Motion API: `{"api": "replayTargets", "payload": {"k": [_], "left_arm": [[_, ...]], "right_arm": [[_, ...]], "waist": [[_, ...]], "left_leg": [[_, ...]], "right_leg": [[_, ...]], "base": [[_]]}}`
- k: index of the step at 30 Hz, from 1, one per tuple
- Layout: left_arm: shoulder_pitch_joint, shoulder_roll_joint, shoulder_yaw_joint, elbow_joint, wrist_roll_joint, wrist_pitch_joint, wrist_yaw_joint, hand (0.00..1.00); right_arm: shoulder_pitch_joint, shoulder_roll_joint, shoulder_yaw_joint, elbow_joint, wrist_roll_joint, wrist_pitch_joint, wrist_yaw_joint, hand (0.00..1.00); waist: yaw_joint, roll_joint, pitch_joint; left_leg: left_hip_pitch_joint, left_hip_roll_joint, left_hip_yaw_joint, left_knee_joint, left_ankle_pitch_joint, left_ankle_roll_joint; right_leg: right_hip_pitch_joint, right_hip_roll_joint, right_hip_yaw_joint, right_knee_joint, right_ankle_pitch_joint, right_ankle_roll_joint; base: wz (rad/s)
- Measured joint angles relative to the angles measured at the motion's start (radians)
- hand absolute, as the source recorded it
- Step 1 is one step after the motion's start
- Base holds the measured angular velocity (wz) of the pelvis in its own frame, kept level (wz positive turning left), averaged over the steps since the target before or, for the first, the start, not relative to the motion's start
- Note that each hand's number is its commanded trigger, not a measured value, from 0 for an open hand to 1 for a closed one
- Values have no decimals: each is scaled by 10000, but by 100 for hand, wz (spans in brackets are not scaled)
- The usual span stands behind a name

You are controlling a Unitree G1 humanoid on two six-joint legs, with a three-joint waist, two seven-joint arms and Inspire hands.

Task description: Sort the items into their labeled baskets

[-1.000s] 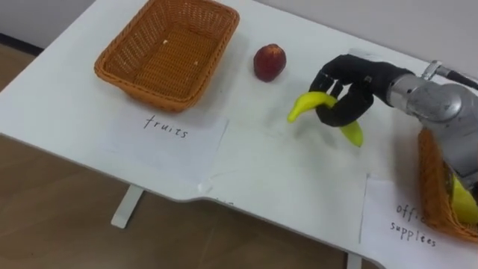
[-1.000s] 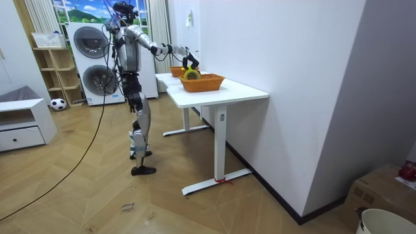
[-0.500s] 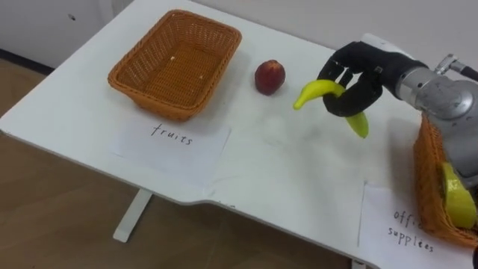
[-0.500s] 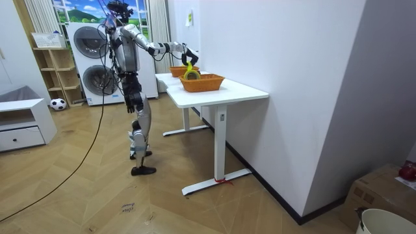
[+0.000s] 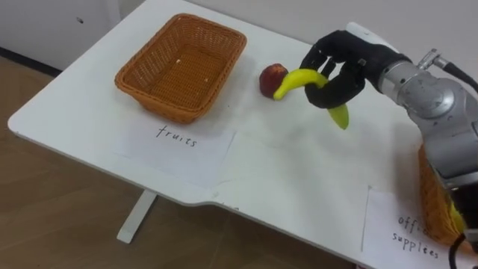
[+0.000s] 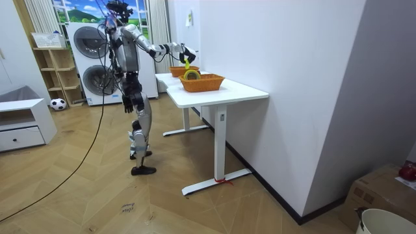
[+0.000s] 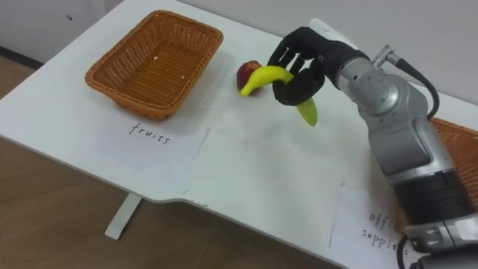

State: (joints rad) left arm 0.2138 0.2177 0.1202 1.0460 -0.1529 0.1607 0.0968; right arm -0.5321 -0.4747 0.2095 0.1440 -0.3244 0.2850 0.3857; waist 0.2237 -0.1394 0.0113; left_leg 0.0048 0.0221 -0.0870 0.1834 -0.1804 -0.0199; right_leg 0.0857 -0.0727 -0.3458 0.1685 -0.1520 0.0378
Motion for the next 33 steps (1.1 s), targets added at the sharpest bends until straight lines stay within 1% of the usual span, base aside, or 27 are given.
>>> {"api": "replayTargets", "payload": {"k": [4, 7, 9, 10, 12, 14, 16, 18, 20, 22, 23, 24, 26, 29, 33], "left_arm": [[3, -55, 210, -167, 381, 175, -43, 0], [56, -54, 404, -304, 385, 336, -191, 0], [77, -54, 482, -380, 388, 409, -252, 0], [106, -60, 549, -472, 392, 446, -303, 0], [108, -61, 620, -487, 395, 461, -381, 0], [106, -57, 645, -462, 456, 512, -383, 0], [113, -74, 640, -457, 526, 518, -378, 0], [145, -80, 640, -463, 668, 518, -334, 0], [139, -82, 637, -461, 743, 518, -243, 0], [135, -81, 638, -462, 795, 516, -192, 0], [165, -81, 637, -461, 800, 516, -182, 0], [182, -82, 635, -462, 800, 517, -173, 0], [185, -84, 595, -463, 866, 527, -132, 0], [199, -84, 595, -472, 1201, 568, -118, 0], [291, -81, 593, -473, 1269, 612, -117, 0]], "right_arm": [[-7, 26, -13, 0, -1, 22, -268, 100], [-88, 50, -12, 1, 0, 153, -325, 100], [-165, 52, -12, 0, 0, 214, -420, 100], [-251, 54, -12, 1, 1, 245, -459, 100], [-412, 54, -12, 2, 12, 259, -488, 100], [-535, 68, 3, 3, 32, 362, -572, 100], [-569, 80, 3, 0, 52, 364, -658, 100], [-570, 222, 3, 2, 57, 364, -792, 100], [-569, 451, 14, 36, 160, 362, -981, 100], [-569, 523, 38, 53, 437, 362, -1051, 100], [-569, 616, 38, 59, 545, 361, -1100, 100], [-570, 659, 46, 79, 642, 355, -1157, 100], [-570, 674, 125, 265, 1133, 352, -1418, 100], [-572, 677, 153, 475, 1551, 351, -1738, 100], [-574, 689, 181, 809, 1682, 350, -2202, 100]], "waist": [[292, 3, -22], [312, -40, -53], [311, -48, -59], [320, -56, -64], [341, -52, -62], [508, -55, -63], [597, -56, -62], [657, -60, -61], [812, -71, -50], [879, -88, -41], [911, -100, -37], [928, -108, -33], [1098, -147, -10], [1142, -224, -8], [1245, -249, -1]], "left_leg": [[-1, -3, -44, 41, 1, 0], [-26, -34, -179, 64, 2, 1], [-24, -57, -294, 89, 3, 3], [-25, -77, -321, 107, 2, 3], [-20, -103, -378, 111, 3, 3], [46, -112, -390, 112, 3, 4], [50, -141, -419, 131, 4, 6], [57, -167, -425, 143, 6, 10], [41, -175, -443, 149, 5, 13], [19, -178, -498, 154, 4, 13], [13, -180, -529, 159, 4, 14], [10, -180, -534, 154, 4, 14], [-48, -188, -563, 131, 3, 15], [-126, -209, -679, 167, 3, 14], [-120, -233, -789, 218, 5, 16]], "right_leg": [[17, -7, -70, 9, -12, 3], [52, -23, -138, 15, -13, 4], [100, -29, -138, 15, -15, 7], [122, -42, -139, 15, -36, 41], [160, -54, -133, 7, -53, 64], [222, -62, -134, 11, -61, 76], [272, -87, -161, 8, -70, 90], [314, -119, -261, 10, -85, 114], [331, -140, -523, 9, -87, 117], [342, -147, -740, 11, -87, 117], [357, -148, -769, 11, -87, 117], [364, -148, -787, 12, -87, 117], [381, -149, -789, 13, -103, 135], [369, -146, -776, 12, -113, 146], [421, -145, -755, 14, -115, 149]], "base": [[2], [15], [19], [13], [11], [2], [9], [12], [6], [8], [9], [5], [6], [13], [9]]}}
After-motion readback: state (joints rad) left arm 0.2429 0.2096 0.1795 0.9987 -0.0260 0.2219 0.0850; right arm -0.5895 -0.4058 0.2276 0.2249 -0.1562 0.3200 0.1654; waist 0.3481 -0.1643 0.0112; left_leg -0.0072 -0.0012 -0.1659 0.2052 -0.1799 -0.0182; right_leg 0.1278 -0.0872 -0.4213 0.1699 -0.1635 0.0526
